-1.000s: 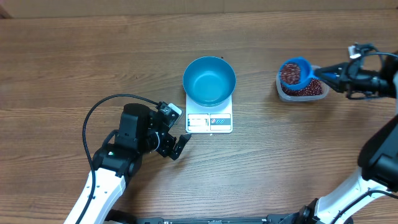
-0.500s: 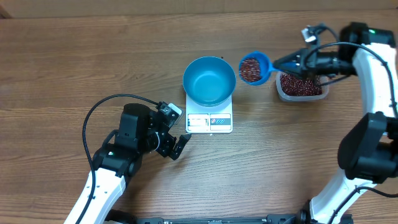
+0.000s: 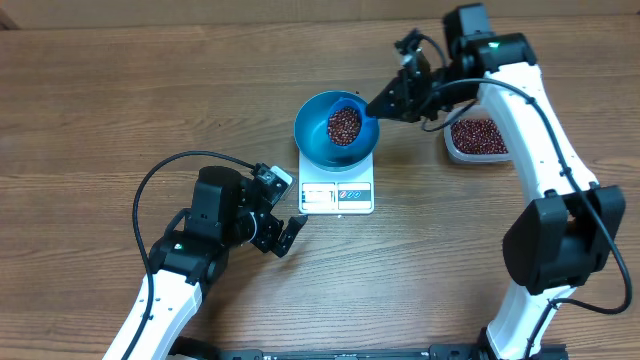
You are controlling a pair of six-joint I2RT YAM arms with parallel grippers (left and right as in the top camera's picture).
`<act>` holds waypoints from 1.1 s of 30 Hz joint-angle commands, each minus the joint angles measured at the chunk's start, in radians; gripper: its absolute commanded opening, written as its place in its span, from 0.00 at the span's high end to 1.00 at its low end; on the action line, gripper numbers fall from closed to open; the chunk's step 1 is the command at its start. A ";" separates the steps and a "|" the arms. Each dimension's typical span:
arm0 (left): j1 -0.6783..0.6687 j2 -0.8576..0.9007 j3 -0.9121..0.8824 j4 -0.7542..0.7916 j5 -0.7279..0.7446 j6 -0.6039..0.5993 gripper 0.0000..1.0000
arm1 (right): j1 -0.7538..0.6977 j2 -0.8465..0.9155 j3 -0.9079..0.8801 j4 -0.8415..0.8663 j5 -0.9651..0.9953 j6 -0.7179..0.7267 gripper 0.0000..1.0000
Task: Scoop item into bowl and weigh 150g on scale
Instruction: 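Tip the scoop with the right gripper to pour beans into bowl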
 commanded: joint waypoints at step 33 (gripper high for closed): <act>0.006 0.005 -0.006 0.001 -0.003 -0.021 0.00 | 0.560 -0.051 0.065 0.096 1.395 0.000 0.96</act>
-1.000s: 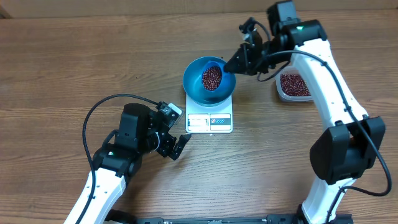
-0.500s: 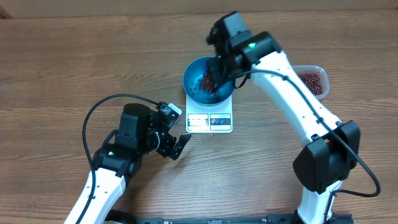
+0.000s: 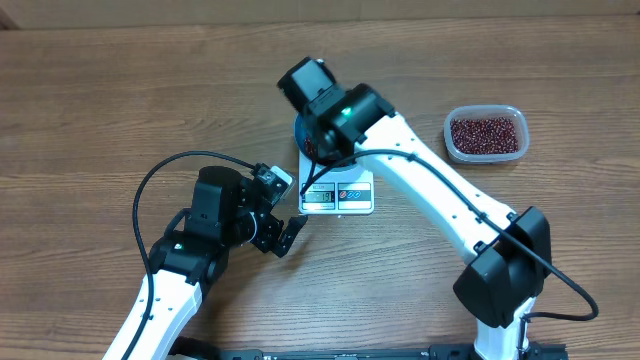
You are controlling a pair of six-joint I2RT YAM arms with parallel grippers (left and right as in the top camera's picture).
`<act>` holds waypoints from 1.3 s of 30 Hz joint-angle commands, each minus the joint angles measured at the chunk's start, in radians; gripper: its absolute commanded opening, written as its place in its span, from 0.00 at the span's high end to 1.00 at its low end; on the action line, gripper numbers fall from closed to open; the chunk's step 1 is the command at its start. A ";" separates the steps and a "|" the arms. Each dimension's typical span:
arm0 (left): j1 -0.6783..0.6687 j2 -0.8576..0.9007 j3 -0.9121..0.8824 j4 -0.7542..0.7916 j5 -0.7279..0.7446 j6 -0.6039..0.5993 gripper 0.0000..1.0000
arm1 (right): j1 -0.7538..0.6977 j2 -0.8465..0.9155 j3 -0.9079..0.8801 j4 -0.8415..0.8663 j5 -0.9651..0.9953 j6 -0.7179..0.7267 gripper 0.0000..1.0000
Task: Scoop item into bowl and weigh 150g on scale
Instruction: 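Tip the scoop with the right gripper to pour beans into bowl, then return the empty scoop to the bean container with the right gripper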
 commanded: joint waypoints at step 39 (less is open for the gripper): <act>0.006 0.005 -0.006 0.001 -0.003 -0.021 0.00 | -0.780 -0.248 0.093 -0.234 -0.450 -0.036 0.96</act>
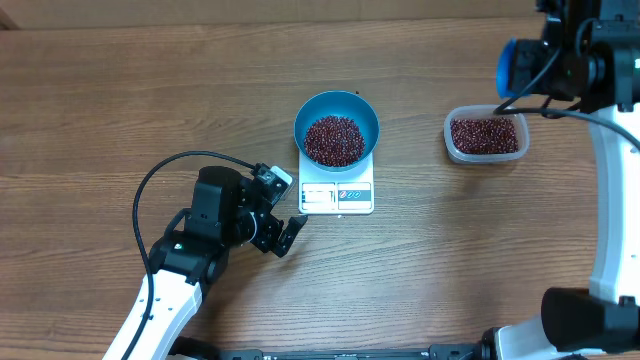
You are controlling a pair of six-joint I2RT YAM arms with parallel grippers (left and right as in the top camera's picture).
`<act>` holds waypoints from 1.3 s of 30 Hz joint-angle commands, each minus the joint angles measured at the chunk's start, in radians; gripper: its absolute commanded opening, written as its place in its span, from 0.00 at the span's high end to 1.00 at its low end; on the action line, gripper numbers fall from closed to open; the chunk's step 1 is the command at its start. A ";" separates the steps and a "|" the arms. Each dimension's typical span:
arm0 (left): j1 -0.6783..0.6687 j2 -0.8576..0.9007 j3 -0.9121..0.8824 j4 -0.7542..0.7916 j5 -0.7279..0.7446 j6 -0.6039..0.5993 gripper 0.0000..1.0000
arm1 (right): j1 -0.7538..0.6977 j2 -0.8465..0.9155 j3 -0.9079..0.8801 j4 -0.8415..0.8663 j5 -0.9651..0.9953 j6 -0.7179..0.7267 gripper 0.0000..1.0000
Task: Scoop item into bowl and weigh 150g on scale
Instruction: 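Return the empty scoop to the bean container with the right gripper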
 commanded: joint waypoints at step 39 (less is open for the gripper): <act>0.006 0.005 -0.006 0.001 -0.003 -0.021 0.00 | 0.014 0.246 -0.393 0.231 0.143 0.022 0.96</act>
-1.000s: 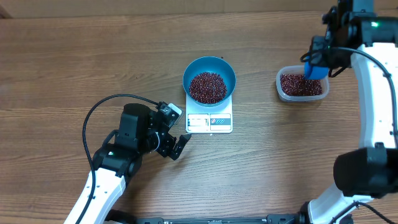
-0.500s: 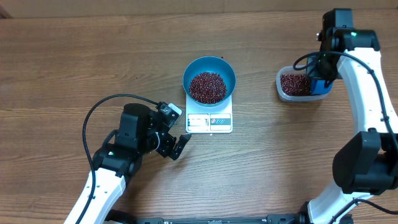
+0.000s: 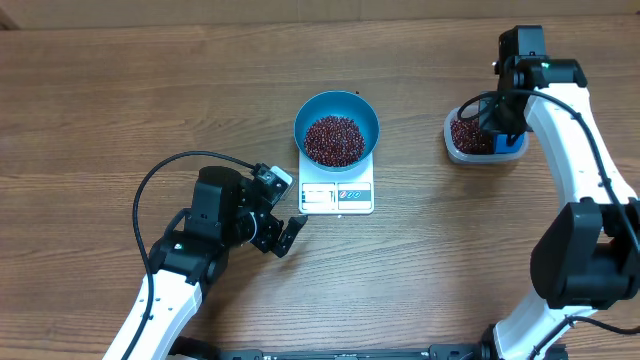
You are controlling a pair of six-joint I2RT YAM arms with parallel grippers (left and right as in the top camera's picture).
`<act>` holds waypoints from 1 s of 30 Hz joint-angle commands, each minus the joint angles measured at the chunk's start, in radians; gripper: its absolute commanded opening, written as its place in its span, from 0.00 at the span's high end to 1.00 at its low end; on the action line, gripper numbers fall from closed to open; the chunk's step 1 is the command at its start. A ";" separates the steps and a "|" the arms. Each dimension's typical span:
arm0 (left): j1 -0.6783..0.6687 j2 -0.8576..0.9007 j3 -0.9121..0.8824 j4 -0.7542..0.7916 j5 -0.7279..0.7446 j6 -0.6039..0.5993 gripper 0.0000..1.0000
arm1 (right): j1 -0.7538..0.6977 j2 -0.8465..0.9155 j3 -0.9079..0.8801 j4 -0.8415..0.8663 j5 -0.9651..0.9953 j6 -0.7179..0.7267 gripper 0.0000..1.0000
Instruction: Scoop item into bowl and weigh 150g on scale
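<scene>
A blue bowl [image 3: 304,112] stands on the white scale [image 3: 337,197] at the table's middle, with a mound of red beans [image 3: 334,139] in it. The scale's display is too small to read. At the right, a clear tub [image 3: 454,147] holds more red beans [image 3: 465,133]. My right gripper [image 3: 497,136] points down into this tub, mostly hidden under its own wrist. A blue scoop [image 3: 511,148] shows at the tub's right edge beneath it. My left gripper [image 3: 288,232] rests low beside the scale's front left corner, open and empty.
The left arm's black cable [image 3: 175,170] loops over the table left of the scale. The right arm [image 3: 575,120] reaches in from the right edge across the near right side. Bare wood lies between the scale and the tub.
My right gripper was raised at the far right with the blue scoop held beyond the tub. It is now lowered into the tub of beans. Bowl, scale and left arm are unchanged.
First my right gripper held the scoop at the bowl's right rim, with a small heap of beans inside. Then the right arm covered the bowl. After that the bowl showed a larger mound and the scoop was up by the tub; now it is in the tub.
</scene>
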 commanded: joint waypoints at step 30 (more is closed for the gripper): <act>0.006 0.005 -0.006 0.001 -0.003 -0.021 0.00 | -0.371 0.050 -0.008 -0.061 -0.856 -0.134 0.96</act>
